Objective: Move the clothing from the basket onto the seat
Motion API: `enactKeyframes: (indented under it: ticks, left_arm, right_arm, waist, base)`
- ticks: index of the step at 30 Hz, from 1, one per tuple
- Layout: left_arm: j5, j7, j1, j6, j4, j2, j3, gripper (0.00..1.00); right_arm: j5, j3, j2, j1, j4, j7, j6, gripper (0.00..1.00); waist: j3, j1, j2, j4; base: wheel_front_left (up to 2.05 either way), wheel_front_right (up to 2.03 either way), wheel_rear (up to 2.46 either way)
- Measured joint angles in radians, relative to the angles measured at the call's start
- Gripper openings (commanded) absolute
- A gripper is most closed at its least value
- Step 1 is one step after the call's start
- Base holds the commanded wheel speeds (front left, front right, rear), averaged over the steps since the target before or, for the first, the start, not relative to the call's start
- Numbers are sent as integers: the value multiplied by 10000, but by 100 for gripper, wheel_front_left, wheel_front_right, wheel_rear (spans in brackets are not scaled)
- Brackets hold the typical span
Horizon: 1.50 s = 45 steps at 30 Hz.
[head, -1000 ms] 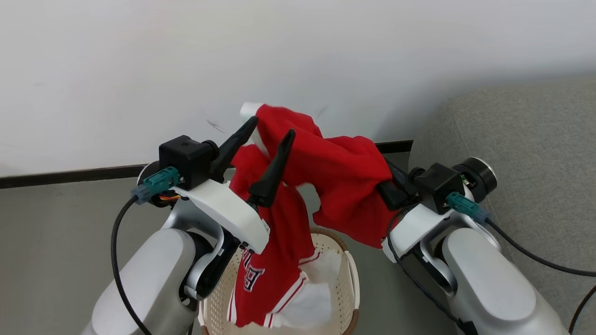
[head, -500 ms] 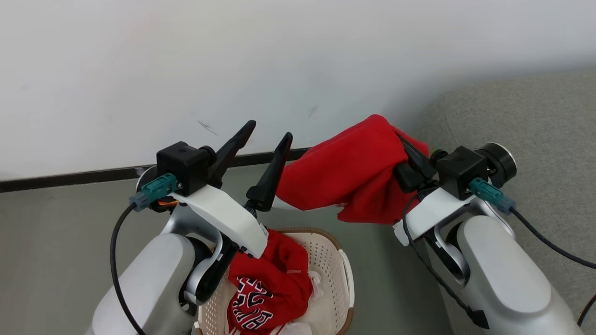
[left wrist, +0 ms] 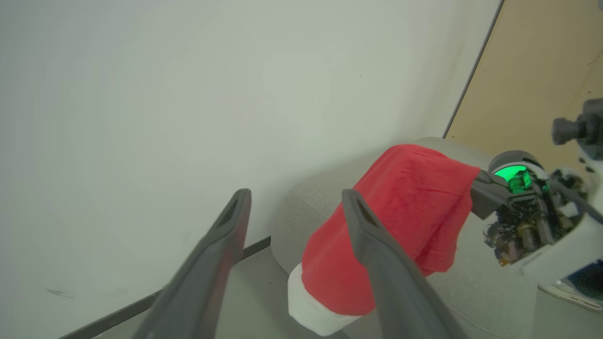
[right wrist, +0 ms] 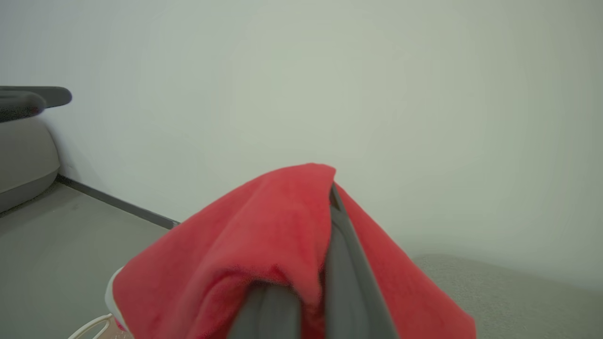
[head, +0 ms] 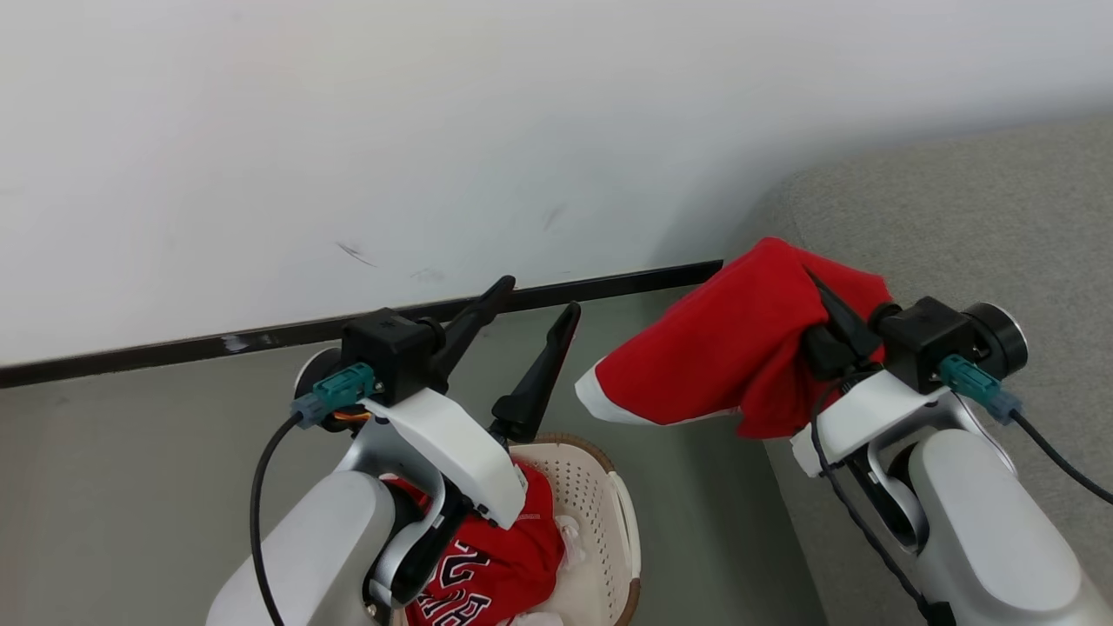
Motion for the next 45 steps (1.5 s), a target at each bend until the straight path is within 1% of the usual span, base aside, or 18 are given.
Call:
enactKeyframes:
  ticks: [7,14,20,28,38,45]
  left_arm:
    - [0,-155,261,-96,251,-249,-270,100]
    - [-4,-343,317,-297,489,-497,-531,100]
    - [-12,-500,420,-428,744,-594,-742,100]
    - [-10,-742,516,-439,980,-663,-867,100]
    - [167,-1080,516,-420,1103,-729,-842,100]
    - [305,-1269,516,-203,1129,-713,-665,100]
  right_arm:
    - [-73,-583,-265,531,-148,0,-2,0]
    - [-81,-1078,-407,995,-334,0,-2,0]
    - [-169,-1440,-535,1419,-518,-2,-2,0]
    - [-167,-1768,-583,1852,-732,0,-2,0]
    - [56,-1609,-587,1969,-867,0,-2,0]
    - [282,-1181,-775,1627,-685,0,0,0]
  waist:
    - [-104,0,0,-395]
    - [-197,0,0,-891]
    - [-257,0,1,-1364]
    - [-284,0,0,-2025]
    - [-201,0,0,-2784]
    - [-22,0,0,-3076]
  base:
    - [0,0,0]
    - [0,0,0]
    - [0,0,0]
    - [0,0,0]
    - [0,0,0]
    - [0,0,0]
